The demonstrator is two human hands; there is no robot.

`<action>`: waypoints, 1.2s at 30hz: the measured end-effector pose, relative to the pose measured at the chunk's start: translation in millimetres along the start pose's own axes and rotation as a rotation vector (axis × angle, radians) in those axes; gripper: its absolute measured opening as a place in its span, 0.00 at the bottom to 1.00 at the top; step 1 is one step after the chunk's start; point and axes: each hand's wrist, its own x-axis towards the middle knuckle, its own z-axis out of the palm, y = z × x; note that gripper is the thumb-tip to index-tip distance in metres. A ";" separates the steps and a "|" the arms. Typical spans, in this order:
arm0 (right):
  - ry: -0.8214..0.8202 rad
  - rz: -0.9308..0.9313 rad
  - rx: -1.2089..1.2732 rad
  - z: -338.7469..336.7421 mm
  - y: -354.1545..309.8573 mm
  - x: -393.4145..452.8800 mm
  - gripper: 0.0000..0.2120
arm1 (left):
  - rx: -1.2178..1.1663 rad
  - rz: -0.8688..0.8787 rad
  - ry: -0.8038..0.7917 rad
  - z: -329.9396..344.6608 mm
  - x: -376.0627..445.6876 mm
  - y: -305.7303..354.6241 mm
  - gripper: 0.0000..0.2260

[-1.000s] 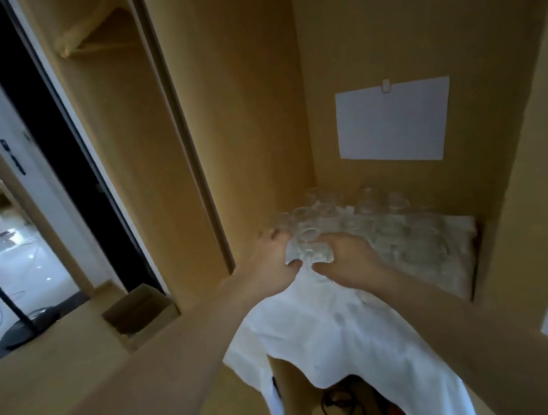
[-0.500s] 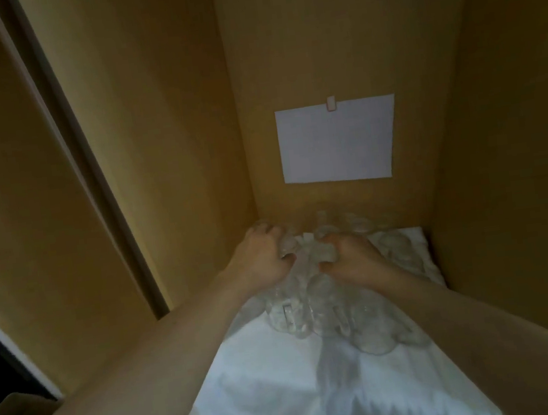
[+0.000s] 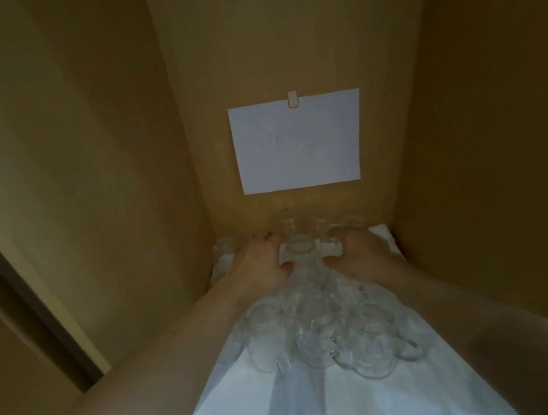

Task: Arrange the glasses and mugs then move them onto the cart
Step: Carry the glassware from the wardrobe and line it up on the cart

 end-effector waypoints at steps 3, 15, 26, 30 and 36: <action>-0.004 0.005 0.042 -1.1 2.9 26.0 0.20 | -0.027 -0.005 0.000 3.9 22.5 -7.8 0.24; -0.029 0.006 0.033 14.6 27.2 132.7 0.19 | -0.071 -0.054 -0.042 35.4 128.0 -27.8 0.28; -0.093 -0.020 -0.017 33.7 41.0 199.7 0.17 | -0.111 -0.070 -0.084 69.5 193.6 -45.7 0.31; -0.197 -0.007 -0.122 37.7 42.9 212.9 0.27 | -0.090 -0.020 -0.108 77.5 209.5 -42.4 0.27; -0.271 0.101 -0.236 34.5 34.2 225.2 0.35 | -0.048 -0.014 -0.176 75.5 222.0 -39.4 0.23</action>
